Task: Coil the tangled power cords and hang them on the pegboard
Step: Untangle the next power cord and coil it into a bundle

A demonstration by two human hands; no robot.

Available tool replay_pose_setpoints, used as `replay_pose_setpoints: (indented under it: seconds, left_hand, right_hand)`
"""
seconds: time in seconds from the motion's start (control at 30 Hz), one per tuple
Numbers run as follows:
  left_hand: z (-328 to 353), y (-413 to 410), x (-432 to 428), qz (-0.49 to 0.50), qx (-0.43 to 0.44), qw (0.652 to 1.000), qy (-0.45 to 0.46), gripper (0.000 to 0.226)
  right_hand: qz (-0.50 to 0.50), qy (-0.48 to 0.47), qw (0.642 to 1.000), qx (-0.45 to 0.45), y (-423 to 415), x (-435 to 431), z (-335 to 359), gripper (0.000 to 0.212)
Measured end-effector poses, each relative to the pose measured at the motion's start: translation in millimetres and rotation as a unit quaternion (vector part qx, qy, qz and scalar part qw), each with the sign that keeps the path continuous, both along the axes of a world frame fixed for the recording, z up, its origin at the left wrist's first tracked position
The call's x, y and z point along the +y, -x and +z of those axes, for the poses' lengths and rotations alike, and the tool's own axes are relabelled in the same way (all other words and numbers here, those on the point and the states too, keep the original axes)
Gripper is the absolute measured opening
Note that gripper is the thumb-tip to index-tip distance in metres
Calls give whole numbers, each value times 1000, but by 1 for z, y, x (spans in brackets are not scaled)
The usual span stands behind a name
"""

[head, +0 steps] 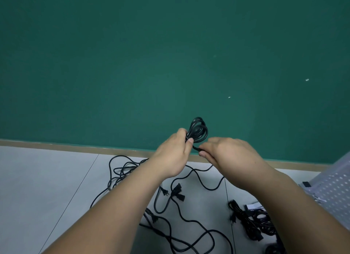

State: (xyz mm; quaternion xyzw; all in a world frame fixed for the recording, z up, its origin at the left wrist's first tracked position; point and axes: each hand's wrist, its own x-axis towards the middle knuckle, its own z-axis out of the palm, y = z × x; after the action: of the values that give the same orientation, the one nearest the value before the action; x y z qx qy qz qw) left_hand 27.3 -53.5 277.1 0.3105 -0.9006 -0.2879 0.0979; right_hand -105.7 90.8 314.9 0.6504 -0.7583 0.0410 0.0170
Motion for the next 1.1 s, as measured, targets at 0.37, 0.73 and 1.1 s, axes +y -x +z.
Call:
replay_pose_setpoints:
  seconds: [0.37, 0.73, 1.1]
  left_hand:
    - [-2, 3, 21, -206, -82, 966, 135, 45]
    - [12, -2, 32, -190, 173, 966, 37, 39]
    - [0, 8, 21, 22, 280, 948, -147, 39]
  right_hand:
    - [-36, 223, 974, -23, 36, 14, 4, 36]
    - [-115, 151, 851, -490, 71, 28, -8, 17]
    - [-162, 198, 885, -388, 32, 0, -21, 11]
